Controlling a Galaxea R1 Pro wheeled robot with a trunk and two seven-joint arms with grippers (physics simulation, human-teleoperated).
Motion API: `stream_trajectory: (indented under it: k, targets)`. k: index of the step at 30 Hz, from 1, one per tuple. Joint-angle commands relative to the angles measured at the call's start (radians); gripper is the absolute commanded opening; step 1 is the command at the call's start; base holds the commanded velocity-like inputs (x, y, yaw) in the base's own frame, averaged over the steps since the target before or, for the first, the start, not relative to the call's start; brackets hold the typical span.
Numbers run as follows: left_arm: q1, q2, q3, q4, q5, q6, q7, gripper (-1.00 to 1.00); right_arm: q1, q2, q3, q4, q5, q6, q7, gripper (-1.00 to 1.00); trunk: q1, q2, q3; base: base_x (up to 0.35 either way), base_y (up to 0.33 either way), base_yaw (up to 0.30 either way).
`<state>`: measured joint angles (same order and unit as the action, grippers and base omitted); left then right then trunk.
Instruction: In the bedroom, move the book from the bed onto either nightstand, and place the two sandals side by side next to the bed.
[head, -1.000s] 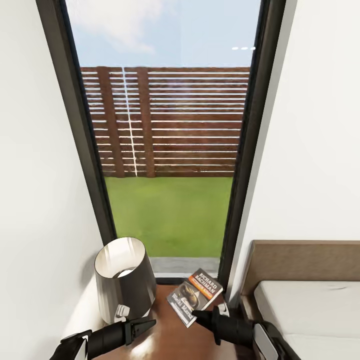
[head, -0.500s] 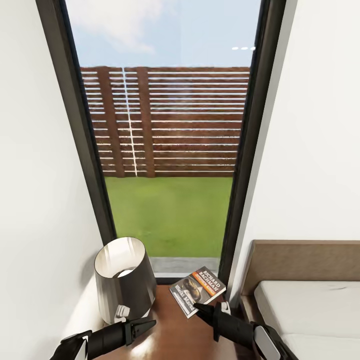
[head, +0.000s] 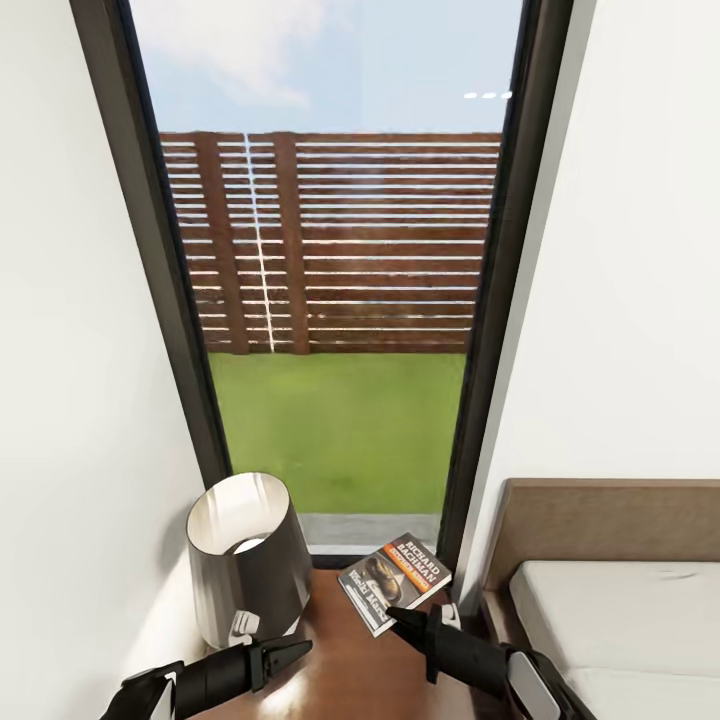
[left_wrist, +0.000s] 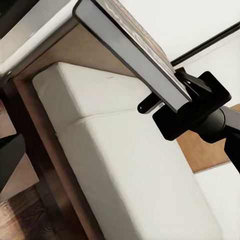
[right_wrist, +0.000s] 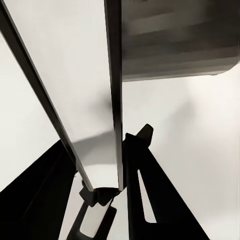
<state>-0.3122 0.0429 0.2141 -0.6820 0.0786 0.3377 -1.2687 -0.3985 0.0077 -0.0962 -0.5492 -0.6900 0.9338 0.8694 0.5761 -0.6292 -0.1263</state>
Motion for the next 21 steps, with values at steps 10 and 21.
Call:
stream_trajectory:
  k: [10,21]
  targets:
    - [-0.001,-0.002,-0.001,0.028,0.001,0.010,-0.002,1.00,-0.001,0.001,-0.003,0.001,0.003,0.002,0.003,-1.00,0.039,-0.072,-0.033,0.000,0.000,0.000]
    - [-0.001,-0.004,-0.002,0.029,0.000,0.009,0.016,1.00,-0.001,0.001,-0.002,0.001,0.004,0.002,0.002,-1.00,0.081,-0.149,-0.068,0.000,0.000,0.000]
